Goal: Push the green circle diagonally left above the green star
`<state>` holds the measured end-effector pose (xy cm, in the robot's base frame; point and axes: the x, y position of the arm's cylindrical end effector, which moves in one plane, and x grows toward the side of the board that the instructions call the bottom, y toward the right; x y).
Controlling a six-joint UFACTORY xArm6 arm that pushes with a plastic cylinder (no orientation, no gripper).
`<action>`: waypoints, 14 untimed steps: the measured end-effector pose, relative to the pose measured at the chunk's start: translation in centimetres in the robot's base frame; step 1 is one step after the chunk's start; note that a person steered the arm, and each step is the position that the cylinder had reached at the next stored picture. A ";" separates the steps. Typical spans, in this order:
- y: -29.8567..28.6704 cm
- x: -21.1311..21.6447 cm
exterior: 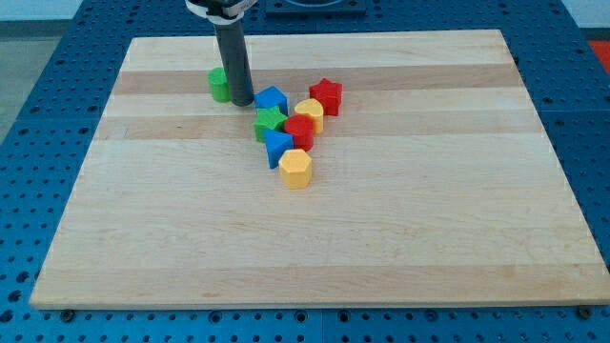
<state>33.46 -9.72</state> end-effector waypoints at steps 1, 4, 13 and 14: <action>4.6 0.0; 2.1 -3.6; -6.6 -5.0; -3.1 -3.1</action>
<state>30.32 -12.87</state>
